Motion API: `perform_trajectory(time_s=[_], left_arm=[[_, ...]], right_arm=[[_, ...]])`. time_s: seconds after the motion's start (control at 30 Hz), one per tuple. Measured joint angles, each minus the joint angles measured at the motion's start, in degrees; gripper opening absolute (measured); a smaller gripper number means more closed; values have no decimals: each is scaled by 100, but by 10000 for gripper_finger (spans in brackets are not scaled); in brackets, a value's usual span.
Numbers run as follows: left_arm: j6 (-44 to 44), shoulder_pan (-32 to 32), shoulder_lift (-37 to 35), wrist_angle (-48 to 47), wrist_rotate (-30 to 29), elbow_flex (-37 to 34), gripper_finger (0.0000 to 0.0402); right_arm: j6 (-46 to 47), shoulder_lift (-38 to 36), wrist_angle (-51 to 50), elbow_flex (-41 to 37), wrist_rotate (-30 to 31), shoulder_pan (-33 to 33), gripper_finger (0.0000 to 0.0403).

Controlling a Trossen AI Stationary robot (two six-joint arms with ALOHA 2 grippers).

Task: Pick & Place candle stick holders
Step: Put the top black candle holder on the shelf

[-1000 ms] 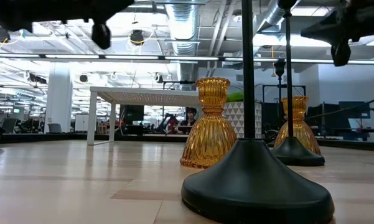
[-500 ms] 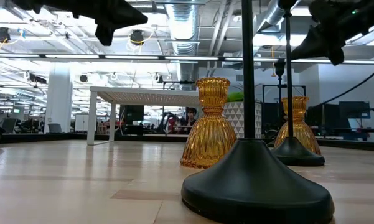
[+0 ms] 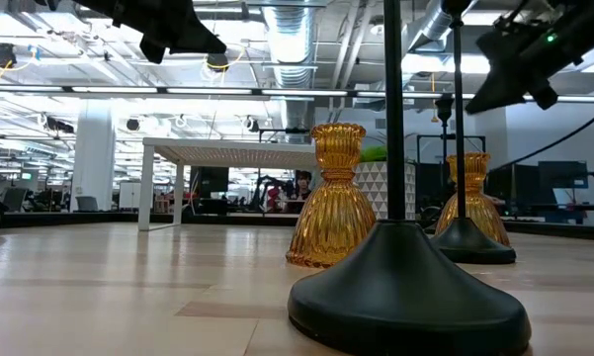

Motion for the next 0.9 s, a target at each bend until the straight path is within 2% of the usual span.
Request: perform_trajectory(time_s=[0.17, 0.3, 0.63, 0.73, 0.9], left_arm=[[0, 0, 0, 0, -2, 0, 8], [-1, 0, 0, 2, -2, 0, 8], [-17, -1, 0, 2, -2, 0, 8], [-17, -1, 0, 2, -2, 0, 8], [-17, 0, 0, 2, -2, 0, 8]], right_arm=[[-279, 551, 344, 0, -281, -162, 36], [-437, 1079, 629, 0, -184, -296, 95], [-157, 1991, 1131, 0, 135, -820, 244], [-155, 2174, 1296, 0, 135, -972, 263], [-155, 2393, 1403, 0, 135, -1211, 261]])
